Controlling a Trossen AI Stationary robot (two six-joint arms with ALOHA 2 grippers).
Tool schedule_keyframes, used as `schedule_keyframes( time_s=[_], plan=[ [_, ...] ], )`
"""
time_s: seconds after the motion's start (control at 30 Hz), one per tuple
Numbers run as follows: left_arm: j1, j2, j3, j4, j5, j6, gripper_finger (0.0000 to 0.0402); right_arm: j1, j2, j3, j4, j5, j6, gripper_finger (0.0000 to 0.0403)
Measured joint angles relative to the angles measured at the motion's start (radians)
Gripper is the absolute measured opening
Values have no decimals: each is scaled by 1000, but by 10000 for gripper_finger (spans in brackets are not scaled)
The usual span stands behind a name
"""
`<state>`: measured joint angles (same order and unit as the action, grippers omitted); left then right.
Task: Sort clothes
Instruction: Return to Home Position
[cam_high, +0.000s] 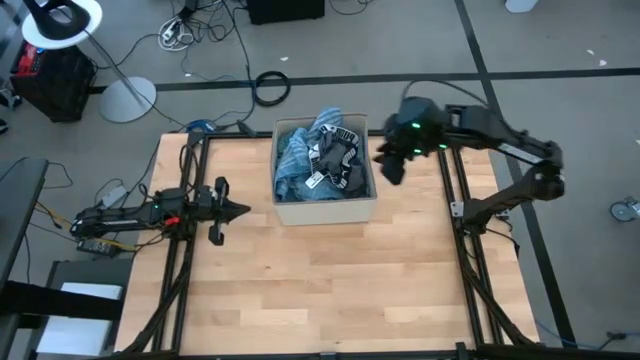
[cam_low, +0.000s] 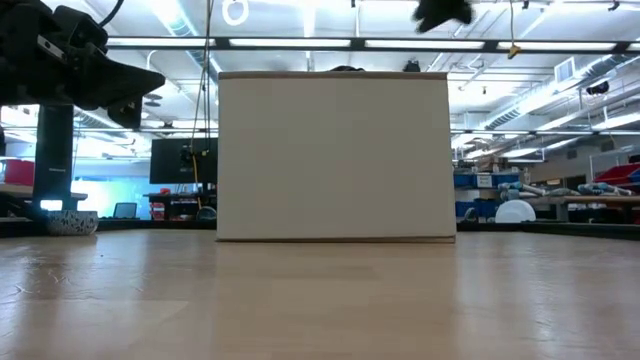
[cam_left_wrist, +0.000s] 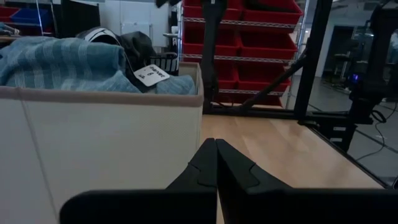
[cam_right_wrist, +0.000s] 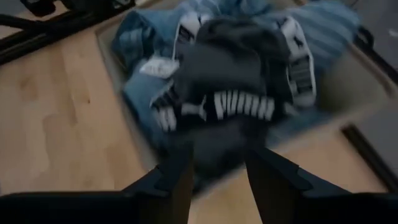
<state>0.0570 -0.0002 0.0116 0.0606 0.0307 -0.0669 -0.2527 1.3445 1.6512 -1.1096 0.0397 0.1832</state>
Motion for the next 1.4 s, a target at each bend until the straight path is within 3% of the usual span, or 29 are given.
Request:
schedule_keyframes(
  time_s=[0.2, 0.4, 0.6, 0.97, 1.4],
  plan=[
    [-1, 0, 0, 0, 5, 2, 2, 66, -162, -31, -225, 78, 185, 145],
    [-1, 0, 0, -6, 5, 10, 2, 199, -350, -214, -188, 82, 281, 146],
    [-1, 0, 0, -7, 5, 10, 4, 295, -515, -527, 89, 98, 281, 146],
    [-1, 0, 0, -8, 5, 10, 7, 311, -652, -1070, 581, 98, 231, 146],
    [-1, 0, 0, -7, 4, 10, 7, 326, -966, -1464, 969, 126, 252, 146]
  ],
)
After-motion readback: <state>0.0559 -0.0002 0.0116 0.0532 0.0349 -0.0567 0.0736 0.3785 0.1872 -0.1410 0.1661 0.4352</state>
